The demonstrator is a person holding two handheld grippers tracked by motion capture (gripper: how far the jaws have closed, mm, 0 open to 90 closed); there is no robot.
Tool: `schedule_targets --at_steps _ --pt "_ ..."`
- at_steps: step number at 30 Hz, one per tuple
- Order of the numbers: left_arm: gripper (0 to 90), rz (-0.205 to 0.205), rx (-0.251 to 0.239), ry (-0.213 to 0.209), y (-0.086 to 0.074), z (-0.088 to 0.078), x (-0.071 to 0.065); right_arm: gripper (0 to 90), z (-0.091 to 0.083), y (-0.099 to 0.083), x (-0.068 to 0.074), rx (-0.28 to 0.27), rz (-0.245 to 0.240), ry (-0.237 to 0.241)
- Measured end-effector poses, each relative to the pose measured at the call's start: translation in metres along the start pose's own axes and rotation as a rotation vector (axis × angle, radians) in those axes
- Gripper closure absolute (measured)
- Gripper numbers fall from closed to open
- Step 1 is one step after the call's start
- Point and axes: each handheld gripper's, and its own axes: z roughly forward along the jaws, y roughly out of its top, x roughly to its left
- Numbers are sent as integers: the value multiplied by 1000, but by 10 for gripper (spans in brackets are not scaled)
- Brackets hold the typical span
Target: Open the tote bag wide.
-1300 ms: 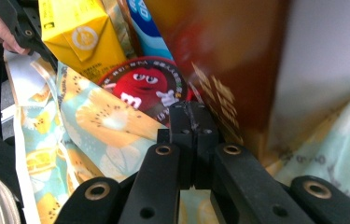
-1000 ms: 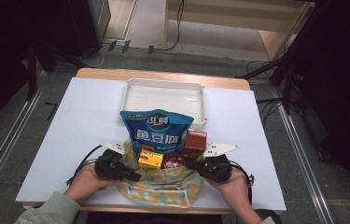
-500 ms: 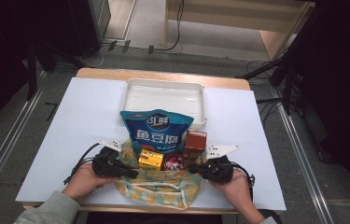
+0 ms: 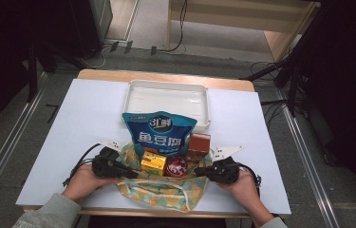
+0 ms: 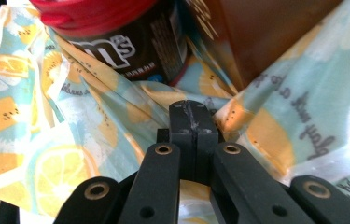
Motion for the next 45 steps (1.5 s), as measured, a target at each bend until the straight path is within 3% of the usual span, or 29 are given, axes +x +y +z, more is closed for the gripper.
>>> schedule_targets --at_steps 7,14,19,27,31,33,36,38,40,45 --pt "900 0 13 29 0 -2 -2 900 0 -5 -8 12 13 4" --pt "900 -22 15 15 -2 -5 2 900 -3 -8 -14 4 45 13" --pt "900 -1 12 32 -3 -6 0 900 -6 -9 -18 3 54 9" --pt "900 -6 9 34 -3 -8 3 900 -10 -10 -20 8 70 -2" --pt "900 -8 6 29 -3 -8 3 900 -11 -10 -22 11 71 -12" --pt "900 -26 4 33 -2 -8 4 900 -15 -9 -23 25 68 -65" --pt "900 -4 3 41 0 -7 4 900 -16 -8 -24 34 91 -66" --pt "891 0 7 43 1 -7 2 900 -17 -4 -21 35 74 -59" --pt "876 39 -4 43 1 -12 -5 900 -22 -1 -19 2 66 -53" --pt "849 90 -17 44 7 -22 -23 900 -31 4 -12 -30 77 -38"
